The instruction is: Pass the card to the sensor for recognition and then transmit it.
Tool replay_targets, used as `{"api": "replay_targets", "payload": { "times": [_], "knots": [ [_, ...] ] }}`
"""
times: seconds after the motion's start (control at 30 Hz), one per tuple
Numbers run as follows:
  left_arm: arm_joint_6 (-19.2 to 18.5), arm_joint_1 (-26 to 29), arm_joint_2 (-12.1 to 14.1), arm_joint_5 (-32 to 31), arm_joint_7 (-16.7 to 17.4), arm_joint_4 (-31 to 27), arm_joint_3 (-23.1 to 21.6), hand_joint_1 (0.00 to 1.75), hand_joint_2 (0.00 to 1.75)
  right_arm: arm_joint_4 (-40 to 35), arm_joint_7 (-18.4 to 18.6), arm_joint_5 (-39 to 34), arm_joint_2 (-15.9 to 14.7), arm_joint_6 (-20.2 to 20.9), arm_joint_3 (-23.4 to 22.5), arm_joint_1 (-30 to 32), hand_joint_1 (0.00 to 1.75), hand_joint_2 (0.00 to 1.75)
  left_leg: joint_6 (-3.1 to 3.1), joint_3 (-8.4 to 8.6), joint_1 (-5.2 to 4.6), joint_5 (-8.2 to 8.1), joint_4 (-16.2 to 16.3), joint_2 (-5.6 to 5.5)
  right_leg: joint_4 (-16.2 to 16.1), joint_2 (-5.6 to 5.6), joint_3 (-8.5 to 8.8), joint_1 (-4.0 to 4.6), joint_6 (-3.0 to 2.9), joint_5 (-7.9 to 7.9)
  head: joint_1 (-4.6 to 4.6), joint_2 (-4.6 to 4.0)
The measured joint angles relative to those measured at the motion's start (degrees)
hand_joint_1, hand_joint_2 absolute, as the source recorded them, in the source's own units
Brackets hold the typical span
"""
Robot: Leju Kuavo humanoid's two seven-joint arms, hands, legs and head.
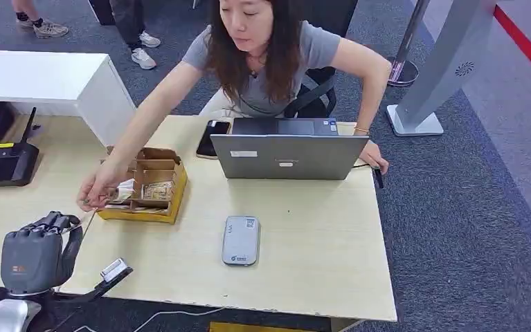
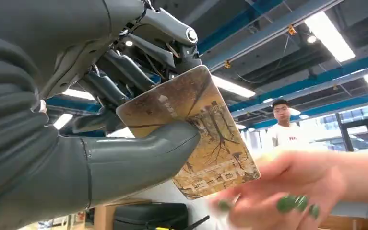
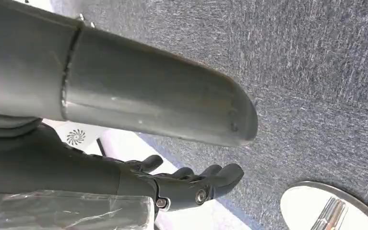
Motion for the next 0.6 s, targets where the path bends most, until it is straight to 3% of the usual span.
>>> {"api": "replay_targets", "payload": {
  "times": [0.6],
  "knots": [
    [1.20, -1.44, 0.00, -2.29, 1.90, 1.77, 0.02, 1.75, 1.75, -0.02, 0.11, 0.35, 0.00, 0.04, 0.44, 0.13, 0.00, 0.00, 0.00, 0.00, 0.00, 0.01, 0.00, -0.01, 0.00, -0.02, 0.01, 0.00, 0.00, 0.01, -0.02, 0.00]
  ]
}}
